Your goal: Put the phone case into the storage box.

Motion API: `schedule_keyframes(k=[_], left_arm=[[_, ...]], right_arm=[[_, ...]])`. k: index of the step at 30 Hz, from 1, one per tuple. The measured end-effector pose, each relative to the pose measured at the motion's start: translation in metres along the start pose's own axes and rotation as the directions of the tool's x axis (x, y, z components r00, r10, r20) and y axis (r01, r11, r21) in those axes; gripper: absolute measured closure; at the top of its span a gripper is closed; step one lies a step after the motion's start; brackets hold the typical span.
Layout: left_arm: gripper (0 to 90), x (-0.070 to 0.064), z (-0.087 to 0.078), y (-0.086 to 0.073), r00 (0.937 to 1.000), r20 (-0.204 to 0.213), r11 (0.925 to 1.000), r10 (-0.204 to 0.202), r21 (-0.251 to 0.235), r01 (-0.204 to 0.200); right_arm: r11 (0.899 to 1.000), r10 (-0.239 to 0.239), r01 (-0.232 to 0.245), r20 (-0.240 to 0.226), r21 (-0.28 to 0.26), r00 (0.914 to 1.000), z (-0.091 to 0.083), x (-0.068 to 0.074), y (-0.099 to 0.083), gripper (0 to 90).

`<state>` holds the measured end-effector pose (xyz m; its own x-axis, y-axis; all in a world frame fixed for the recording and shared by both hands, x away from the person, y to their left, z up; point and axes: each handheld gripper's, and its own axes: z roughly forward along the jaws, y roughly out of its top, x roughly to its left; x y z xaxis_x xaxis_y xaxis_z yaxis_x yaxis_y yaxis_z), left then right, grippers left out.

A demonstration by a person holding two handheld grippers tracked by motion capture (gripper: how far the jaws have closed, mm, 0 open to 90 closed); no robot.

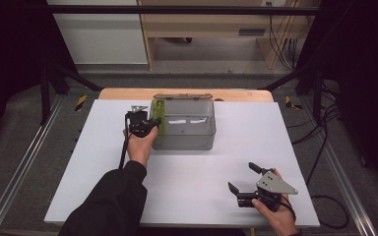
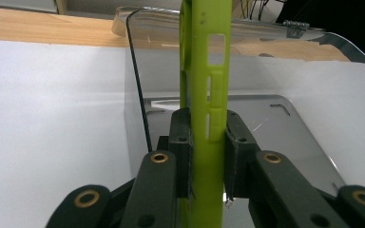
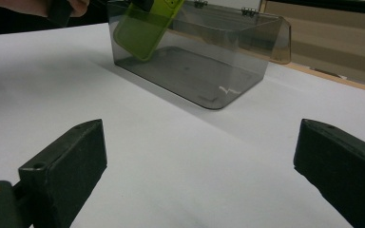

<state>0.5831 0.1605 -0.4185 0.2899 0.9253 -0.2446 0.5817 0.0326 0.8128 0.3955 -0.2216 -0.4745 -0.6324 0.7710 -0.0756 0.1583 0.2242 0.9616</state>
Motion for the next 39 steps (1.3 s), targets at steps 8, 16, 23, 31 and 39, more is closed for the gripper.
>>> schedule_keyframes(k=[8, 16, 23, 31, 39], left_arm=[[76.9, -0.0005, 0.0, 0.0, 0.9998, 0.015, 0.9999, -0.011, 0.002, 0.011], [76.9, -0.0036, 0.0012, 0.0001, 0.9999, -0.007, 0.9999, 0.011, 0.008, -0.011], [76.6, -0.0043, 0.0014, 0.0002, 0.9996, -0.02, 0.9998, 0.019, 0.008, -0.018], [72.9, -0.0056, 0.0013, 0.0, 0.9984, -0.044, 0.9993, 0.036, -0.007, -0.036], [71.4, -0.0064, 0.0023, 0.0002, 0.9971, -0.052, 0.9982, 0.056, -0.02, -0.057]], right_arm=[[1.0, -0.001, 0.001, -0.001, 0.004, 1.0, 0.0004, 0.0, -0.0004, 3.8], [1.0, 0.001, 0.0, -0.003, 0.007, 1.0, 0.0008, 0.0002, -0.0007, 3.8], [1.0, 0.006, -0.006, -0.002, 0.01, 1.0, 0.001, 0.0002, -0.0008, 3.8], [1.0, 0.01, -0.01, -0.005, 0.014, 0.9999, 0.0016, 0.0004, -0.0009, 3.7], [1.0, 0.012, -0.012, -0.006, 0.015, 0.9999, 0.0018, 0.0007, -0.0009, 3.7]])
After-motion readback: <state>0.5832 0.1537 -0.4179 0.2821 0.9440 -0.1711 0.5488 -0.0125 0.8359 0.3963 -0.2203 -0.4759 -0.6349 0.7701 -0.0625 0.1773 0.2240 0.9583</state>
